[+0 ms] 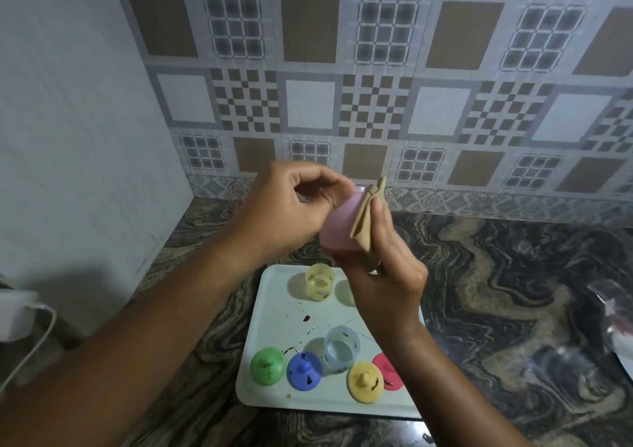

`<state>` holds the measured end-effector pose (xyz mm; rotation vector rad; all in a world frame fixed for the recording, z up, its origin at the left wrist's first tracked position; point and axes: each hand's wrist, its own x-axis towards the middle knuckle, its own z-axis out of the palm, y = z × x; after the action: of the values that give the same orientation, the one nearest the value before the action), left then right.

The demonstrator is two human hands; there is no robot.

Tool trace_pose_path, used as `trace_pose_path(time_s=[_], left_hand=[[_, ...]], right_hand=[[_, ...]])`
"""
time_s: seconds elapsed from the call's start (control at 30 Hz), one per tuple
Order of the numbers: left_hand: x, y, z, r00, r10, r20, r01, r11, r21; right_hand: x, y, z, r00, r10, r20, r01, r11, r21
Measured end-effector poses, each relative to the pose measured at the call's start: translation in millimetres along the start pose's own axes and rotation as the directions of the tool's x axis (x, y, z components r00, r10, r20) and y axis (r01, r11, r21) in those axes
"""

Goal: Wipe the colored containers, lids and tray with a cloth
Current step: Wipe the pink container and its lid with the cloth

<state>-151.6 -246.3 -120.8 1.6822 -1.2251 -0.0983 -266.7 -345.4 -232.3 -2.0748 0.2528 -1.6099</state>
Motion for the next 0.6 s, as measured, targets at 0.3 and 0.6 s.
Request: trace_pose_path(time_s=[0.3, 0.6], left_hand=[[11.1, -5.9, -8.4, 0.979, -0.181, 0.093, 0.199, 0.952, -0.233], [6.7, 3.5, -7.5, 0.992, -0.097, 0.086, 0.106, 0.988, -0.115]], right_hand=[[5.6, -0.5, -2.2, 0.998, 0.054, -0.013, -0.053, 0.996, 0.068], [2.4, -5.1, -6.9, 0.950, 0.311, -0.017, -0.289, 0.901, 0.323]])
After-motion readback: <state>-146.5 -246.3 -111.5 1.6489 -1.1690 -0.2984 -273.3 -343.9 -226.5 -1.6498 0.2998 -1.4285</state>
